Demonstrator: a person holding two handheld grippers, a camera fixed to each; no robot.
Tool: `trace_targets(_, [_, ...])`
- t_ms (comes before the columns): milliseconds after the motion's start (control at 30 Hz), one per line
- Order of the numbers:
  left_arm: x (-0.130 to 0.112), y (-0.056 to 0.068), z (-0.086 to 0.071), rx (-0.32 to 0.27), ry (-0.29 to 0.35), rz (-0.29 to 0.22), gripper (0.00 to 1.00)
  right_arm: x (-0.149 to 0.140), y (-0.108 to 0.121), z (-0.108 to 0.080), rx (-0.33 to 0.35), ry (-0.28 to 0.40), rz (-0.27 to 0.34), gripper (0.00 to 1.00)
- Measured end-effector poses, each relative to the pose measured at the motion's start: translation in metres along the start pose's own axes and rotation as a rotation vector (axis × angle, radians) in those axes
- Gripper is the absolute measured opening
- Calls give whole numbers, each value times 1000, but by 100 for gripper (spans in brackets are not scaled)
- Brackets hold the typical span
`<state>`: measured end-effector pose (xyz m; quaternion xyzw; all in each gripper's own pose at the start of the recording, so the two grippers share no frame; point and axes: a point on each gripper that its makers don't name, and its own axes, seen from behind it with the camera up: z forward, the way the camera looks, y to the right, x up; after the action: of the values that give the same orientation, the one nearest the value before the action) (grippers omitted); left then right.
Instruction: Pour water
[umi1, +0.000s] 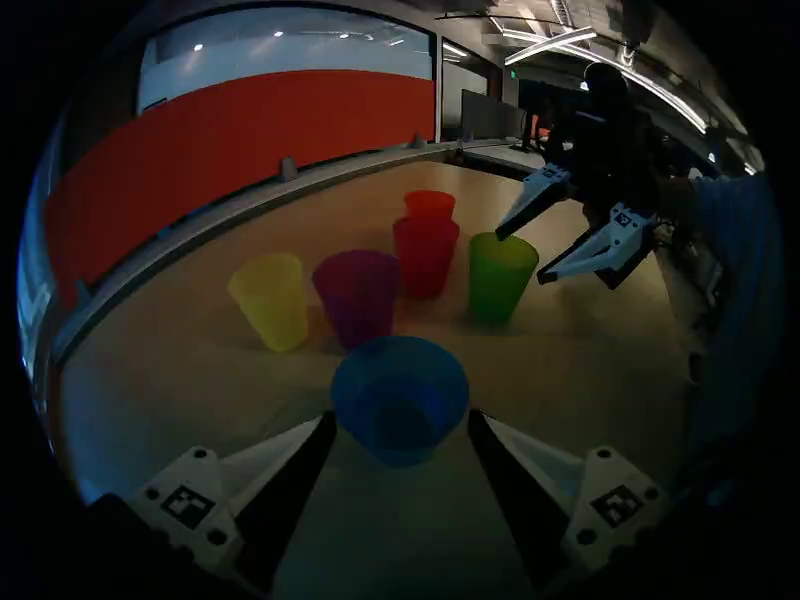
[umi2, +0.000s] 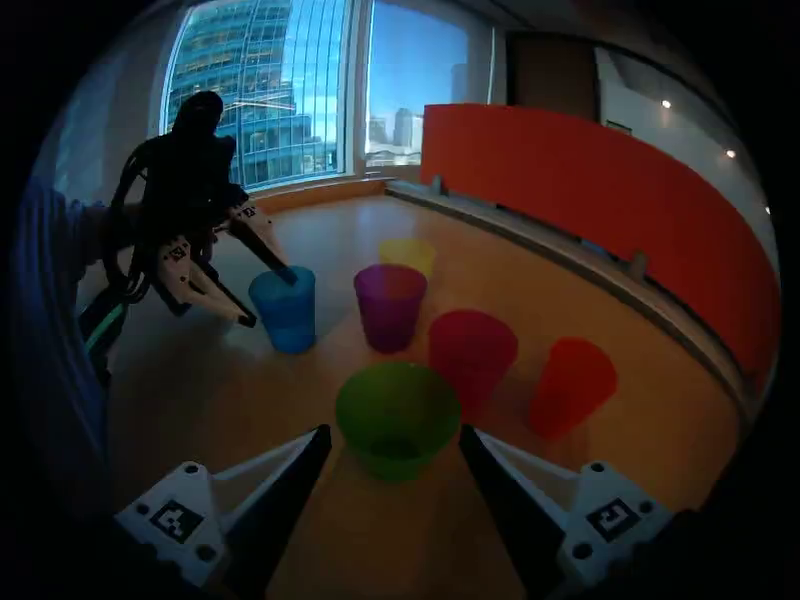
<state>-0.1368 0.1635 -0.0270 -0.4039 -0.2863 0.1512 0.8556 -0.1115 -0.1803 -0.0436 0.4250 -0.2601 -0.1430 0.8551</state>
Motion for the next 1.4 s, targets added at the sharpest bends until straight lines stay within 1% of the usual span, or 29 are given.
trace_targets(300, [5, -1, 11, -13, 7, -10, 98, 0, -3, 13, 12, -6, 2, 100])
trace_targets(600, [7, -2, 14, -22, 11, -16, 98, 1, 0, 22, 10, -11, 5, 100])
trace_targets(800, [7, -3, 16, -25, 11, -28, 98, 1, 0, 24, 13, -13, 8, 100])
trace_targets(867, [8, -2, 17, -30, 13, -36, 97, 1, 0, 25, 12, -12, 7, 100])
trace_targets(933, [8, -2, 17, -35, 13, -43, 90, 1, 1, 25, 13, -13, 7, 100])
trace_targets(1000, [8, -1, 18, -38, 13, -48, 87, 1, 1, 25, 14, -14, 8, 100])
trace_targets(1300, [7, -2, 18, -36, 12, -38, 87, 0, 2, 28, 10, -18, -2, 100])
trace_targets(1400, [7, -2, 18, -37, 14, -42, 87, 1, 1, 29, 9, -15, -4, 95])
